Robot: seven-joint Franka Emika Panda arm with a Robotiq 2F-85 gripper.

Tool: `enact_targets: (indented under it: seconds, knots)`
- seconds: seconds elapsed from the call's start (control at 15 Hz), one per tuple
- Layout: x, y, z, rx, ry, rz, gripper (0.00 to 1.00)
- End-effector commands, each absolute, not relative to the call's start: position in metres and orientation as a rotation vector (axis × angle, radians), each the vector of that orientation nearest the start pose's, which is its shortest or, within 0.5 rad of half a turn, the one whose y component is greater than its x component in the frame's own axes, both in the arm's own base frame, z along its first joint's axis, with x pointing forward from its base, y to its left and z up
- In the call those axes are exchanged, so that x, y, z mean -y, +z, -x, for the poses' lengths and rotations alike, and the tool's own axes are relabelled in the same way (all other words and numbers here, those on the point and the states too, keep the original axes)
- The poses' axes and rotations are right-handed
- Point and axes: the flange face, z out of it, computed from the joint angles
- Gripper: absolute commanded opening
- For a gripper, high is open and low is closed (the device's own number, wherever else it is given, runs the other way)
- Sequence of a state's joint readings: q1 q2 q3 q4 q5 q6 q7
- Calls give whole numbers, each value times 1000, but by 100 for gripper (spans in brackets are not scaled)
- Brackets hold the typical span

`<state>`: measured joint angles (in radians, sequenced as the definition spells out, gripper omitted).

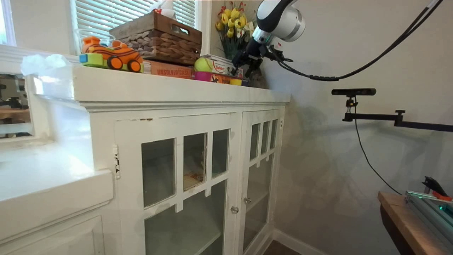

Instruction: Put the tennis ball inside the brown cup then move the yellow cup to the left

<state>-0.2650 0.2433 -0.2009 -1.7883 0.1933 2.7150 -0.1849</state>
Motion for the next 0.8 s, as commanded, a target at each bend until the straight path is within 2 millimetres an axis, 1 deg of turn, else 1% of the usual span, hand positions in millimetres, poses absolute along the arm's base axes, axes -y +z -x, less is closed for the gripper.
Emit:
enact_targets:
  seconds: [0.0,0.27,0.73]
  knots:
    - [307,497,-612,-612,-1123,3036,100]
    - [311,495,-615,-618,-1119,3043,100]
    - [309,494,-617,-616,-1109,3044,100]
